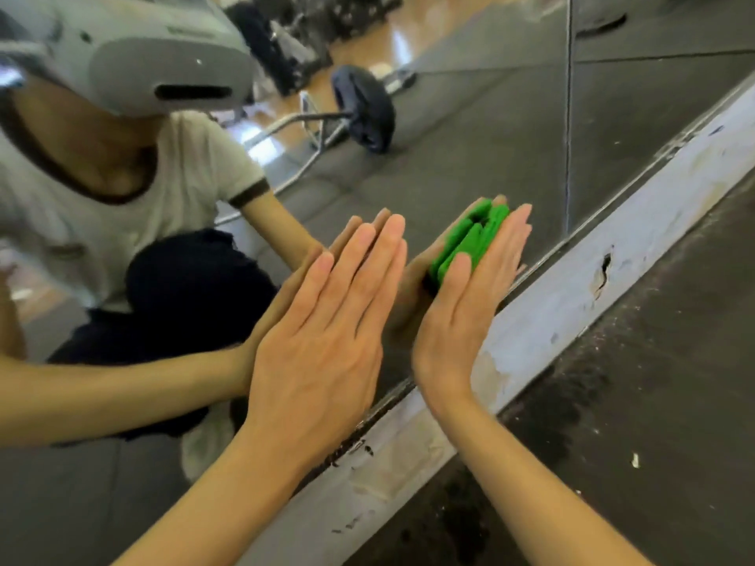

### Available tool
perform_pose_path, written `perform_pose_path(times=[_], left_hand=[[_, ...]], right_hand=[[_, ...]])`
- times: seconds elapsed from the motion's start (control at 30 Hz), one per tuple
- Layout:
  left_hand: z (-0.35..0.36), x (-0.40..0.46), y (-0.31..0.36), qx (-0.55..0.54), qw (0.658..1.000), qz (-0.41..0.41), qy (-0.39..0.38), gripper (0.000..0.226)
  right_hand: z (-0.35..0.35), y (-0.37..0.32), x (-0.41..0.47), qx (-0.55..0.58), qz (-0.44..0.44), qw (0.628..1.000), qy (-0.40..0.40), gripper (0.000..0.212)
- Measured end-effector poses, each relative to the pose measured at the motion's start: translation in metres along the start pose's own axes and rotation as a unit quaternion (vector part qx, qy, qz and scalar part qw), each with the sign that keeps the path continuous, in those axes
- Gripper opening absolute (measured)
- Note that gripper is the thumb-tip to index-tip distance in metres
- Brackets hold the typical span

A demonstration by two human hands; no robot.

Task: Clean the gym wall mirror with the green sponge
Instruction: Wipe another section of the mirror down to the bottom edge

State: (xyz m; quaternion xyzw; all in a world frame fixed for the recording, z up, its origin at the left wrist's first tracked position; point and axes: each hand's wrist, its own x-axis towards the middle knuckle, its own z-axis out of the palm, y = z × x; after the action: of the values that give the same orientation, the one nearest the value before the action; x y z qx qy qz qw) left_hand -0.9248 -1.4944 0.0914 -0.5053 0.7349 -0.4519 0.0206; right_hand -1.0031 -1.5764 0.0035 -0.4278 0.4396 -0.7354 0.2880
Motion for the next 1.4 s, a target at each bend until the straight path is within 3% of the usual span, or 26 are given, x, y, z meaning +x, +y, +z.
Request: perform_pose_path(times=[0.1,0.17,0.23,0.3,0.4,0.47,0.53,0.63,0.77,0.83,0.9,0.97,1.0,1.07,1.13,1.23,1.3,1.33,1.4], left_hand=[[-0.002,0.003,0.000,-0.007,1.000,-0.013,-0.011,0.059],[-0.004,0.003,0.000,-0.002,1.000,-0.009,-0.014,0.060],[-0.004,0.002,-0.001,0.006,1.000,0.001,-0.018,0.062],[-0.004,0.002,-0.001,0.010,1.000,-0.001,-0.015,0.063],[-0.003,0.003,0.001,0.019,1.000,-0.002,-0.020,0.062],[-0.004,0.003,0.001,0.021,1.000,-0.003,-0.021,0.062],[-0.005,0.003,0.001,0.015,0.999,-0.001,-0.031,0.060],[-0.005,0.004,0.000,0.012,0.999,0.004,-0.037,0.062],[-0.008,0.005,0.001,-0.023,1.000,0.001,-0.020,0.063],[-0.015,0.011,0.004,-0.052,0.999,-0.006,0.002,0.063],[-0.022,0.026,0.008,-0.067,0.997,-0.010,0.024,0.062],[-0.028,0.047,0.008,-0.062,0.997,-0.016,0.033,0.060],[-0.029,0.057,0.006,-0.057,0.998,-0.022,0.034,0.059],[-0.029,0.071,0.001,-0.045,0.998,-0.035,0.025,0.060],[-0.026,0.075,-0.003,-0.020,0.999,-0.039,0.007,0.064],[-0.022,0.073,-0.004,0.008,0.999,-0.037,0.000,0.066],[-0.020,0.073,-0.003,0.017,0.999,-0.036,0.002,0.066],[-0.020,0.074,-0.003,0.018,0.999,-0.035,0.003,0.066],[-0.020,0.074,-0.003,0.017,0.999,-0.037,0.004,0.067]], right_hand=[[-0.003,0.003,-0.074,-0.062,-0.114,0.985,-0.111,0.062],[-0.007,0.014,-0.064,-0.051,-0.114,0.982,-0.139,0.066],[-0.010,0.018,-0.026,-0.014,-0.066,0.992,-0.106,0.063],[-0.012,0.016,0.017,0.010,0.002,1.000,-0.025,0.057],[-0.001,0.003,0.016,0.046,0.106,0.992,0.058,0.057],[0.012,-0.008,-0.032,0.052,0.120,0.991,0.018,0.059],[0.013,-0.008,-0.080,0.026,0.061,0.997,-0.049,0.064],[-0.007,0.011,-0.056,0.008,0.010,0.994,-0.108,0.069],[-0.026,0.027,0.053,0.006,0.125,0.992,0.033,0.062],[-0.020,0.021,0.067,0.020,0.173,0.983,0.065,0.064],[-0.014,0.003,0.035,0.039,0.122,0.992,0.016,0.061],[-0.013,-0.012,-0.016,0.025,-0.009,0.996,-0.087,0.060],[-0.017,-0.012,-0.030,0.001,-0.077,0.988,-0.136,0.060],[-0.024,0.001,-0.009,-0.053,-0.177,0.970,-0.161,0.058],[-0.026,0.009,0.036,-0.057,-0.144,0.981,-0.117,0.058],[-0.023,0.006,0.102,0.007,0.022,0.999,0.024,0.058],[-0.014,-0.008,0.100,0.025,0.086,0.994,0.059,0.057],[-0.010,-0.016,0.088,0.023,0.068,0.997,0.038,0.058],[-0.006,-0.031,0.058,-0.002,-0.067,0.996,-0.055,0.058]])
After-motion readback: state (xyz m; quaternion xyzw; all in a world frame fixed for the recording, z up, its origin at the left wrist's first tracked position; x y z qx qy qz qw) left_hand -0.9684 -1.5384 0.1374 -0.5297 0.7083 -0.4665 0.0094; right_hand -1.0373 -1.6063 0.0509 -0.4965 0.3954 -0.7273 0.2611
